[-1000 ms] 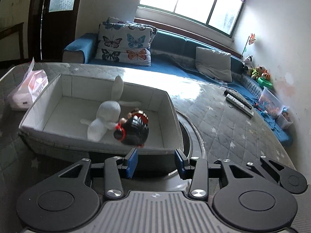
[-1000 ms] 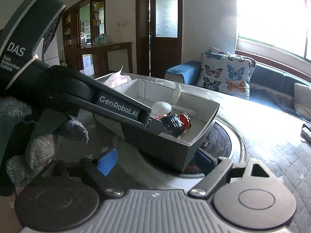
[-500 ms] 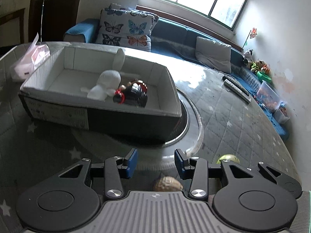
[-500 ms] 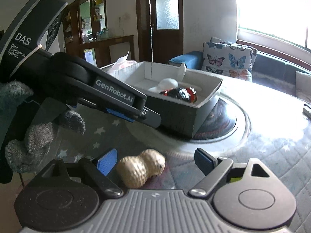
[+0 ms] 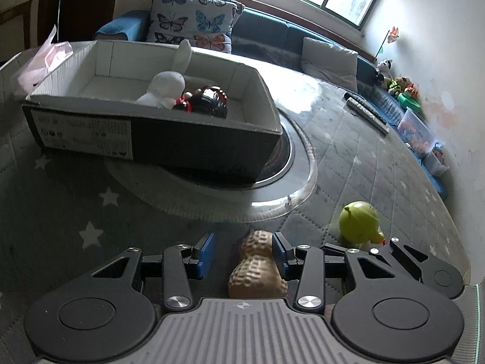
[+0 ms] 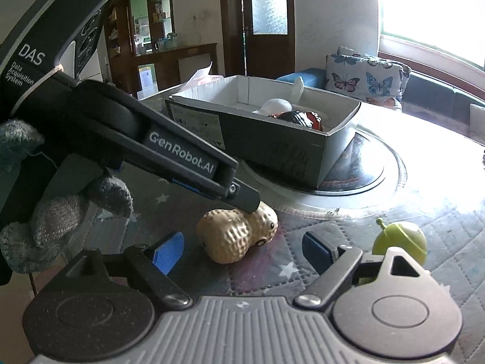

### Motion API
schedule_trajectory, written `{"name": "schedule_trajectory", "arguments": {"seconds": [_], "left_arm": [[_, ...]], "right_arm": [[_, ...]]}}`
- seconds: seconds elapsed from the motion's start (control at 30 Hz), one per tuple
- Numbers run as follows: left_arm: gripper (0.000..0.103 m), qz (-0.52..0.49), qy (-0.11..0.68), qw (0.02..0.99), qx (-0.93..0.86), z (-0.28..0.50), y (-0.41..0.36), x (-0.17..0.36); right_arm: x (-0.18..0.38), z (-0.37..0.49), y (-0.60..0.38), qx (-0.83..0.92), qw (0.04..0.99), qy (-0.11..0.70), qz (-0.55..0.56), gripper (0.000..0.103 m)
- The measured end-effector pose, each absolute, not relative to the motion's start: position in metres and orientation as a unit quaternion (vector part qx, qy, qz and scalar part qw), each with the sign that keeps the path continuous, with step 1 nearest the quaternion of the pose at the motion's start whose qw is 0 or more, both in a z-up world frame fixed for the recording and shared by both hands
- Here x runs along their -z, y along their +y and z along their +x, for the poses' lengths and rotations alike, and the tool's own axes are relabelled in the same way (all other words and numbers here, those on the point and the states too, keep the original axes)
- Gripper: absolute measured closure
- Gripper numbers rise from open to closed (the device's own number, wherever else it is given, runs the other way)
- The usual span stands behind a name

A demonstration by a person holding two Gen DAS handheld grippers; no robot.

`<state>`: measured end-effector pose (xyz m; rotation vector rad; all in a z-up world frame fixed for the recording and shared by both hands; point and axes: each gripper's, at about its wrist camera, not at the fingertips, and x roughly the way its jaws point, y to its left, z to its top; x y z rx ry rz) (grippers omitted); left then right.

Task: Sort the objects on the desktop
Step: 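Move the left gripper to the peanut-shaped toy and close on it, then lift the peanut-shaped toy with the left gripper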

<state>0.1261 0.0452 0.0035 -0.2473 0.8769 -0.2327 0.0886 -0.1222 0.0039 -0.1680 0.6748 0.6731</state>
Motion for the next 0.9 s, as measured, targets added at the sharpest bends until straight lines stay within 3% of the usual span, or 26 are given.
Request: {"name": "schedule_trajectory", "arguments": {"seconds": [0.53,0.7,0.9], "left_arm": [[0.059,-0.136,0.441,0.877,0.139,0.127,0.044,0.004],[0.060,-0.147,0.447,0.869,0.152,0.129,0.045,0.008],[0.064,-0.166,0.448,0.863,0.163,0.129,0.049,0.010]], "right_arm": [[0.007,0.100,-0.118,-0.329,0.878,0.341,-0.068,0.030],[0.011,0.103,-0.114,-0.332,0.875,0.346,-0.070,0.040],[0.011,0.103,-0.115,-0.332,0.875,0.345,-0.071,0.041]]}}
